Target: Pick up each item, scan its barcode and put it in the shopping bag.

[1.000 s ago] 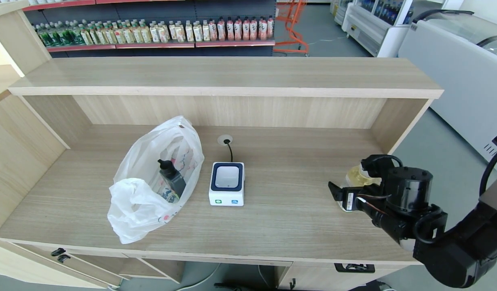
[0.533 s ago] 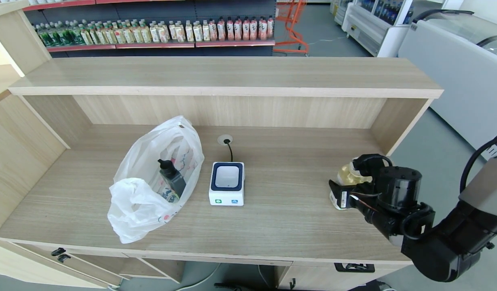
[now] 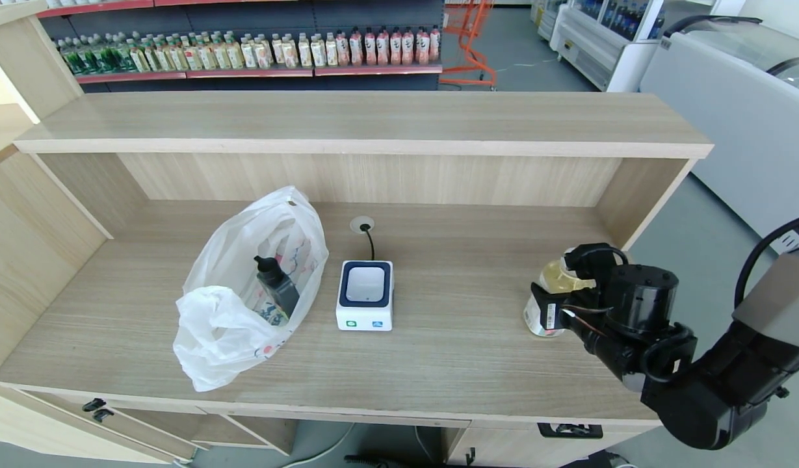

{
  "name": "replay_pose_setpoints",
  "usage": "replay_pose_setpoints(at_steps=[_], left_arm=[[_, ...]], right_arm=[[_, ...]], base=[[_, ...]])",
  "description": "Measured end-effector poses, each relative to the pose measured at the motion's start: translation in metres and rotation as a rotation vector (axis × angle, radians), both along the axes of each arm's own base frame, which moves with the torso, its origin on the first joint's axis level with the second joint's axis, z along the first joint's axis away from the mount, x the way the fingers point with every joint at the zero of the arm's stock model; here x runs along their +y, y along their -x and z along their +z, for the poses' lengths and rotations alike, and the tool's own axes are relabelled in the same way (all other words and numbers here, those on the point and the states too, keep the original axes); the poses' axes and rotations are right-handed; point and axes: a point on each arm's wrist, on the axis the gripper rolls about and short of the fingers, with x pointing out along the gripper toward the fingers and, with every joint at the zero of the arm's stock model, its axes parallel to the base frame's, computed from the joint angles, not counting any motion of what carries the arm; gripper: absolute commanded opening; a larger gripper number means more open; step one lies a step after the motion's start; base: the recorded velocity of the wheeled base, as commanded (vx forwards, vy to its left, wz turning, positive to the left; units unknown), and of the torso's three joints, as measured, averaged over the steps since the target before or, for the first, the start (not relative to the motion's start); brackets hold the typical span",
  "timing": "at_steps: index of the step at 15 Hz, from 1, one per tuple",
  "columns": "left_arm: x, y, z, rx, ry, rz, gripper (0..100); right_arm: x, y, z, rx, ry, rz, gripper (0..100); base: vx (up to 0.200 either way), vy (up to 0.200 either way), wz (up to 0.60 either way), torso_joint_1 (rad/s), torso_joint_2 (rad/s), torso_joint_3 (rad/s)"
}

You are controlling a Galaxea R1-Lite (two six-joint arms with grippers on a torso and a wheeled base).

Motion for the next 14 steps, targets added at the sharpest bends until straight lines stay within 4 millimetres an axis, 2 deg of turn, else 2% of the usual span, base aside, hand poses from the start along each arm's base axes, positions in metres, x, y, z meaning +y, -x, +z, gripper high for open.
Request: replay_pose_setpoints(at_steps=[4, 7, 10, 12, 14], left_arm=[[0.000, 0.000, 0.000, 0.000, 0.000, 0.000, 100], [0.000, 0.000, 0.000, -0.001, 0.000, 0.000, 100], [0.000, 0.000, 0.000, 0.000, 0.000, 0.000, 100], [0.000, 0.000, 0.000, 0.000, 0.000, 0.000, 100], [0.000, 0.000, 0.000, 0.000, 0.000, 0.000, 100]], right_arm=[[-0.001, 0.001, 0.003, 0.001, -0.011, 0.035, 0], [0.001, 0.004, 0.039, -0.015, -0.089, 0.296, 0], [0.001, 0.032, 0.089, 0.041, -0.244, 0.684, 0], [-0.002, 0.055, 0.113, 0.076, -0.304, 0.859, 0], [0.004, 0.079, 0.129, 0.118, -0.344, 0.977, 0]], base=[[0.000, 0.000, 0.00, 0.000, 0.00, 0.000], [0.000, 0.000, 0.00, 0.000, 0.00, 0.000], [0.000, 0.000, 0.00, 0.000, 0.00, 0.000], [0.000, 0.000, 0.00, 0.000, 0.00, 0.000], [0.000, 0.000, 0.00, 0.000, 0.00, 0.000]])
